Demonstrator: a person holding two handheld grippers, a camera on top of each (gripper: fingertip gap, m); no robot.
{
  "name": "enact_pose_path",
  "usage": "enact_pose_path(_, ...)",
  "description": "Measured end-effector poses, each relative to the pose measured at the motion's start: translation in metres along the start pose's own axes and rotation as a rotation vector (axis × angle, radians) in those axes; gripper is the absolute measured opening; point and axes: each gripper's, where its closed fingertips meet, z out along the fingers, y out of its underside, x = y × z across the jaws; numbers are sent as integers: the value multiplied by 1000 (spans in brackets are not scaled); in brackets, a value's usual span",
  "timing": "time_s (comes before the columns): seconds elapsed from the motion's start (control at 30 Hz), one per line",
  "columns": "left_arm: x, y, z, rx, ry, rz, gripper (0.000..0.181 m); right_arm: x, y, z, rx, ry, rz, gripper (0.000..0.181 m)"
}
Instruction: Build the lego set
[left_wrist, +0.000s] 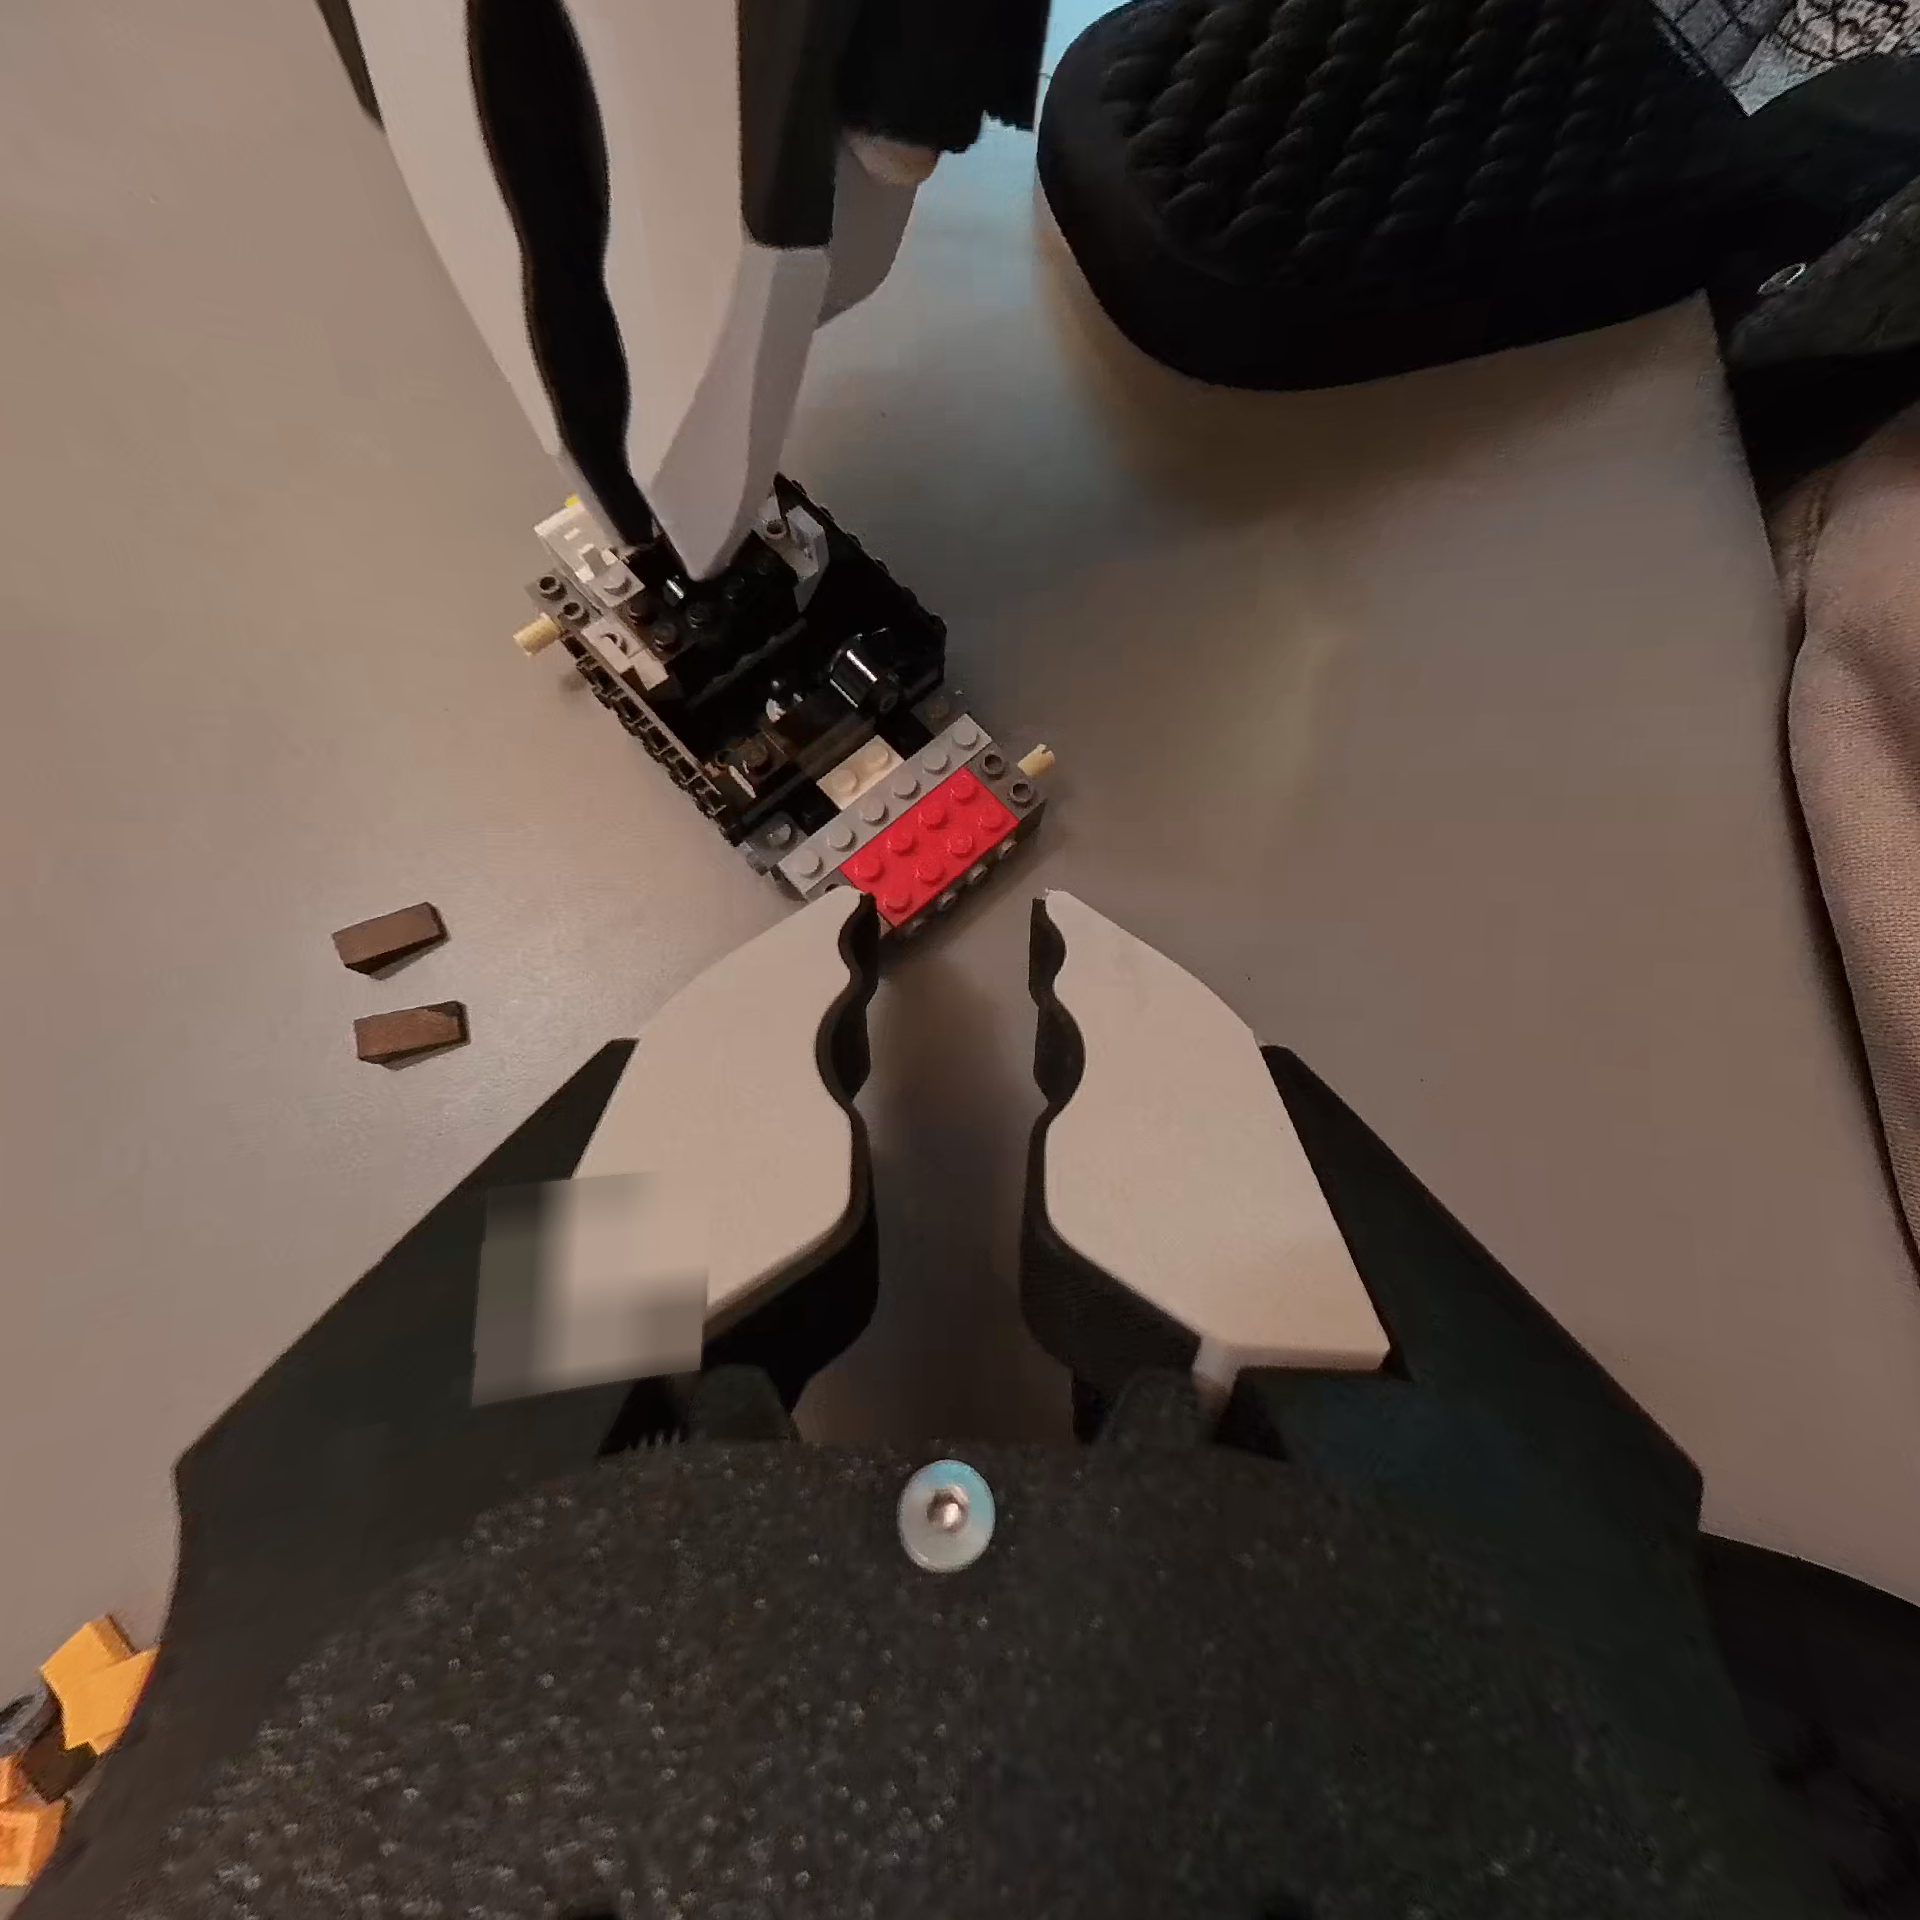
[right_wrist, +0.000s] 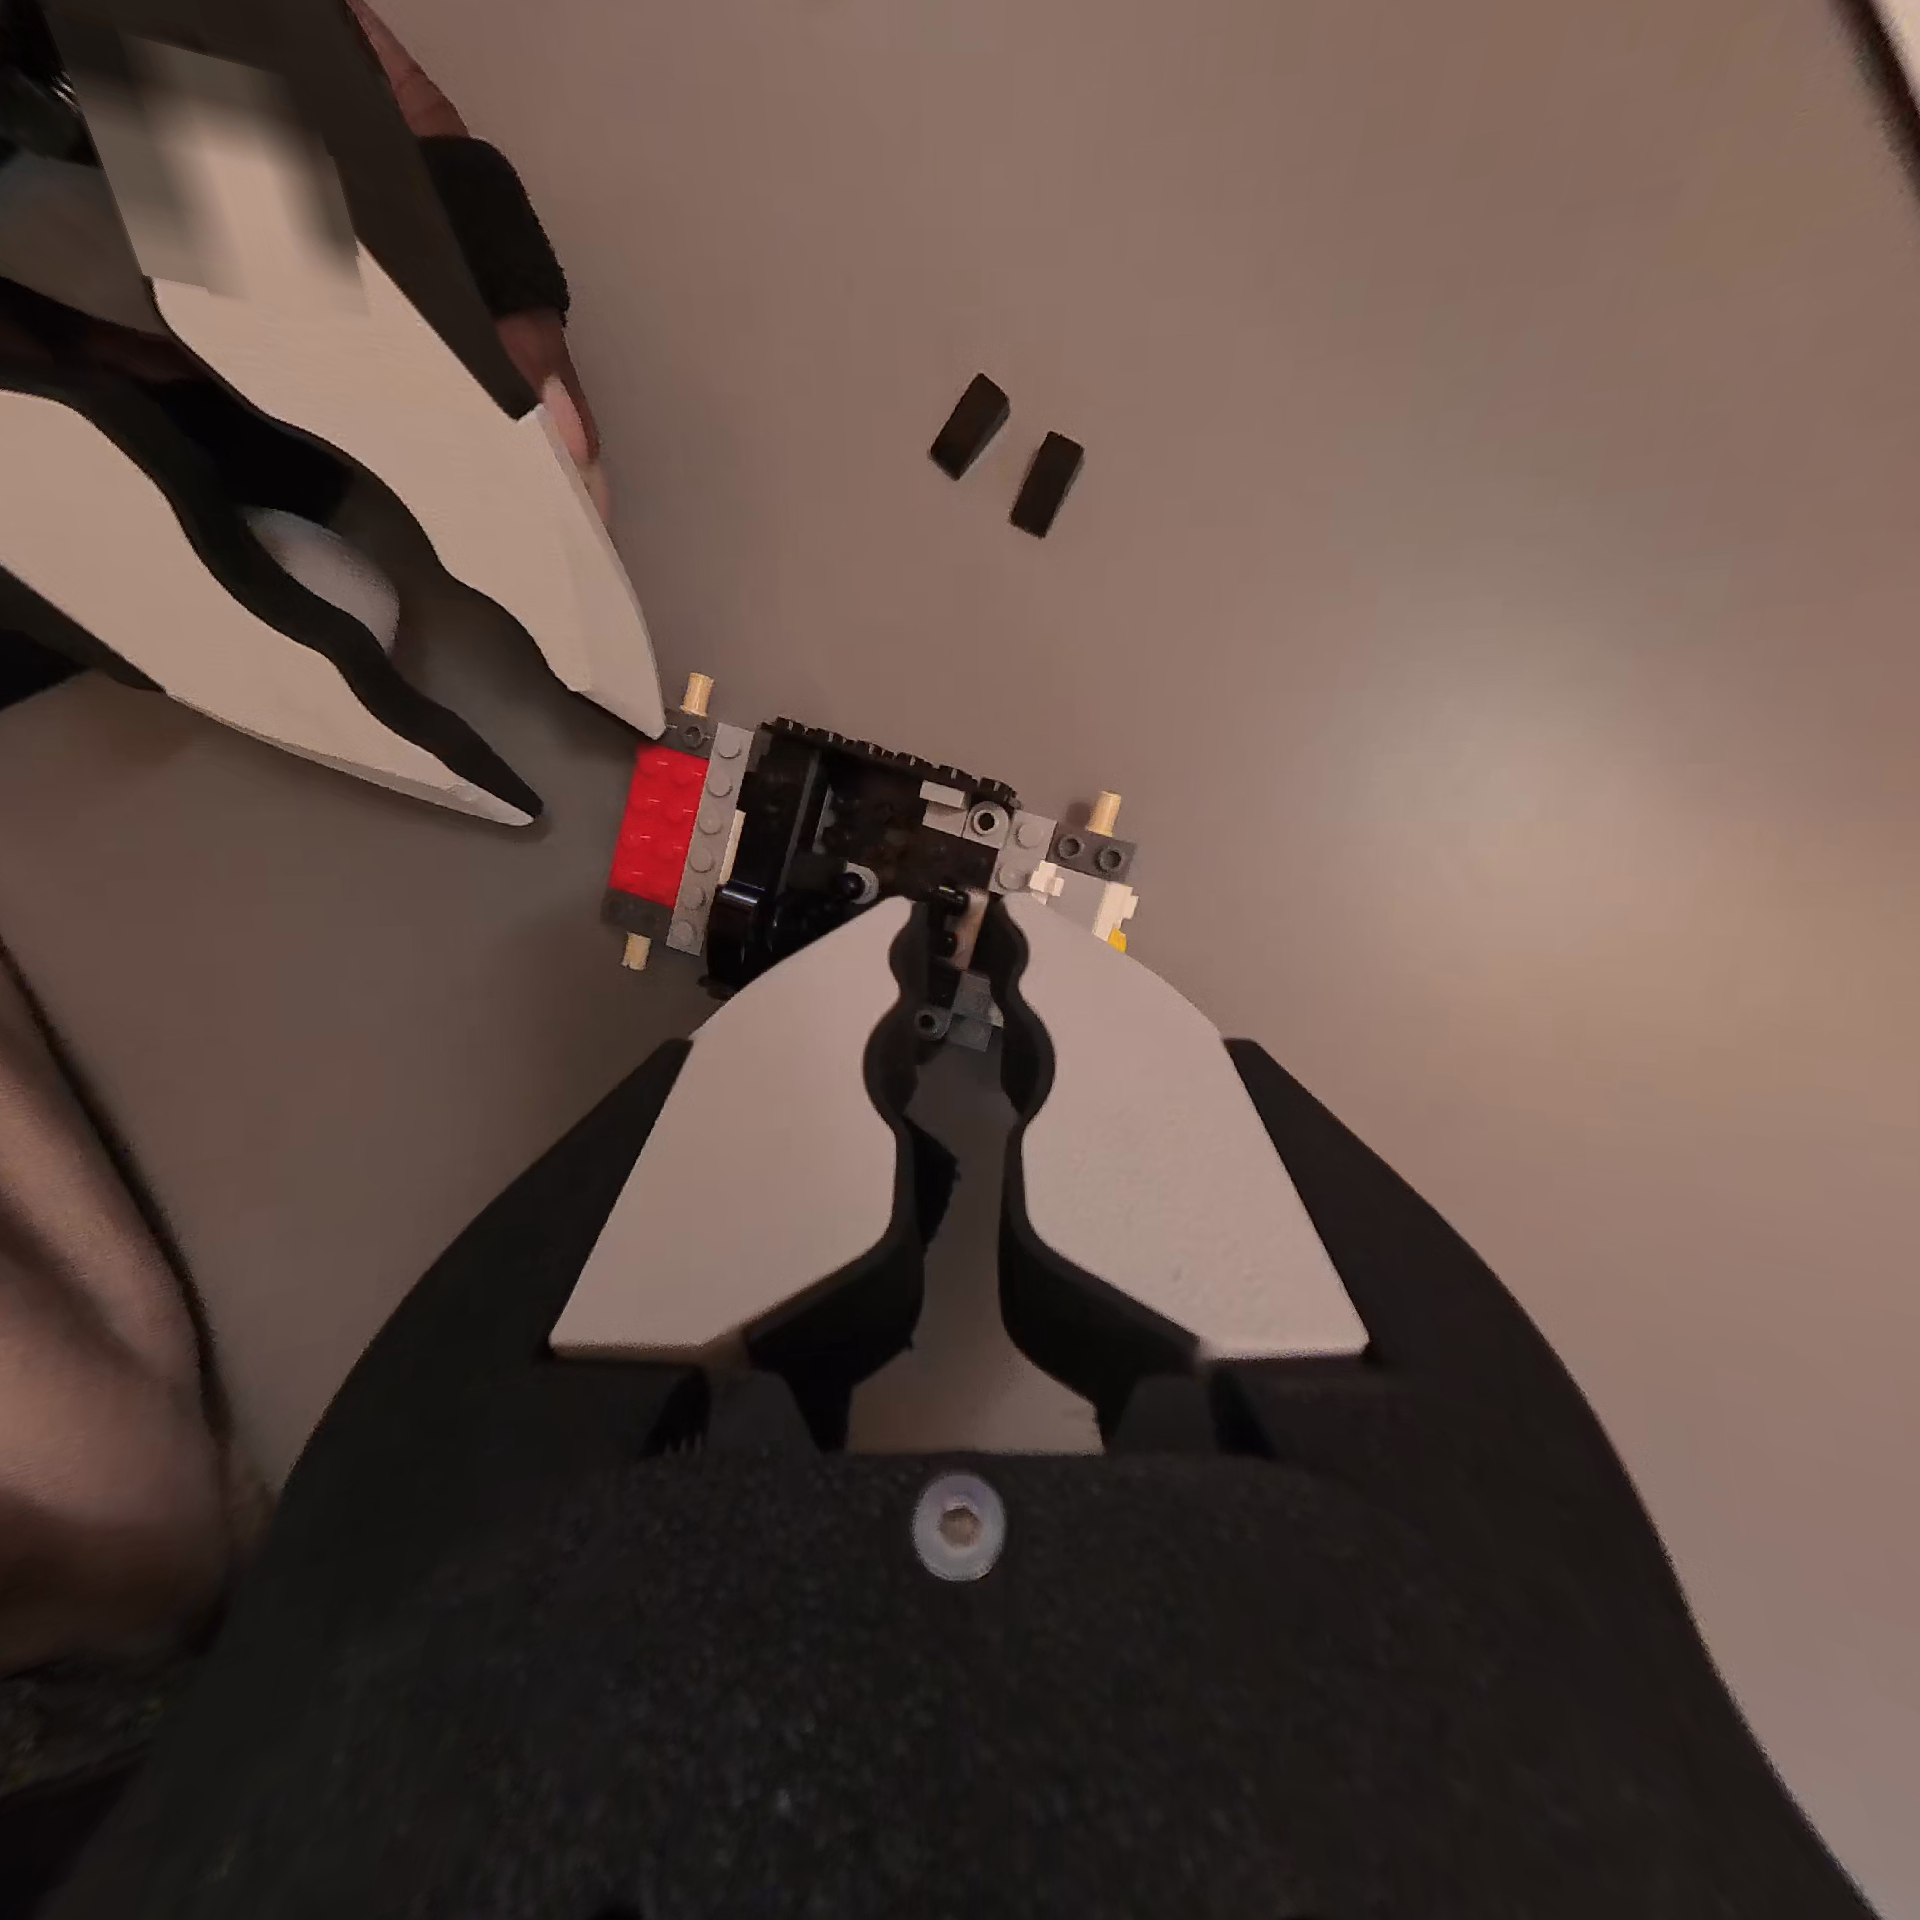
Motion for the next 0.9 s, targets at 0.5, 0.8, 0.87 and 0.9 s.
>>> enact_pose_path(0.5,-1,0,1,-1,-2,-1,26,-2,-1,0,-9,52,-6,5)
enact_pose_path(0.8,1,0,1,-10,-10,13,25,-7,-1,2,-19,176,-30,5)
enact_pose_path(0.87,1,0,1,-11,-13,14,25,-8,-1,2,-19,183,-36,5)
enact_pose_path(0.9,1,0,1,-11,-14,13,25,-9,-2,2,-16,178,-34,5)
